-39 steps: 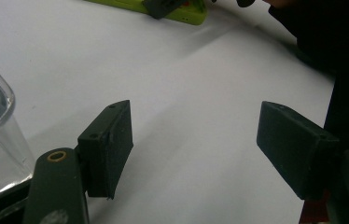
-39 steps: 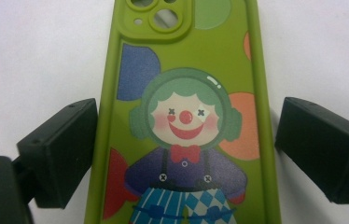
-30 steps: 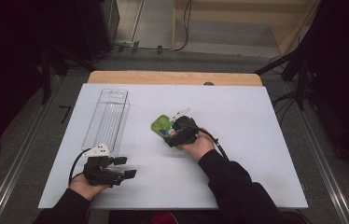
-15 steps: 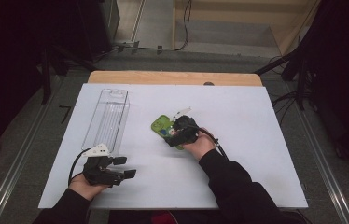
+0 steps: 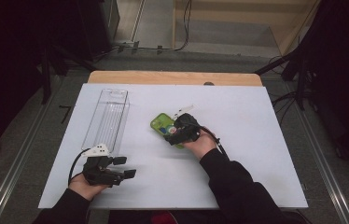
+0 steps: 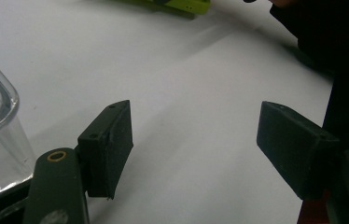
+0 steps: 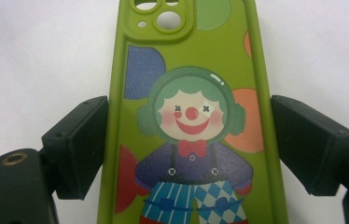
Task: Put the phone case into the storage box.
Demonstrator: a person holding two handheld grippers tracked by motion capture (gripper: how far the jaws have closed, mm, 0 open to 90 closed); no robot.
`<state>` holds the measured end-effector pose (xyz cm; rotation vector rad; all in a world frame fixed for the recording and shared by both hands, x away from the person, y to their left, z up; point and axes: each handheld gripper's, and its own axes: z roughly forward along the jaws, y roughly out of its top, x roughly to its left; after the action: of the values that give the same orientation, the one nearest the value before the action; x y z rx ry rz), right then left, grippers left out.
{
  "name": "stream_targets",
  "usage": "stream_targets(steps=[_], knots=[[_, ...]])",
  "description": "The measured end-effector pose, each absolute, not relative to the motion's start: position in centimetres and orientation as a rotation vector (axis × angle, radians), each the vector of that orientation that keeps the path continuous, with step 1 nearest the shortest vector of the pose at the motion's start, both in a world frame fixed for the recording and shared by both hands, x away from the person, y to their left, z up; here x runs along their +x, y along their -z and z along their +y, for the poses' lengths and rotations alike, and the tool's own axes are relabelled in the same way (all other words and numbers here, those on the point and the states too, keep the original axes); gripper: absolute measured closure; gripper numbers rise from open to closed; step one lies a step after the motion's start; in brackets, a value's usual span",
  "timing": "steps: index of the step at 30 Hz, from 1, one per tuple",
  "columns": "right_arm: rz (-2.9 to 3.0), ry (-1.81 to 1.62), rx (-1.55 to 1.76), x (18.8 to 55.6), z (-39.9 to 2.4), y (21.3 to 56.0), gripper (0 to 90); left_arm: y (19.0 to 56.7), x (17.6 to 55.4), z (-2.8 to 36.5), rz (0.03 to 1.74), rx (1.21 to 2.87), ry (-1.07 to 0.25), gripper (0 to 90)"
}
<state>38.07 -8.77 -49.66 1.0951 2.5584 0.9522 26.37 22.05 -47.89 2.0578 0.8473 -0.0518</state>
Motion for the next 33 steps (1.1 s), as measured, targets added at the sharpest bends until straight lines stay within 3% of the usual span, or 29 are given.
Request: stream_targets(steps=[33], knots=[[2.557, -1.097, 1.119, 35.5, -12.0, 45.5, 14.2, 47.7, 26.4, 21.9, 0.857, 2.054, 0.061, 26.4]])
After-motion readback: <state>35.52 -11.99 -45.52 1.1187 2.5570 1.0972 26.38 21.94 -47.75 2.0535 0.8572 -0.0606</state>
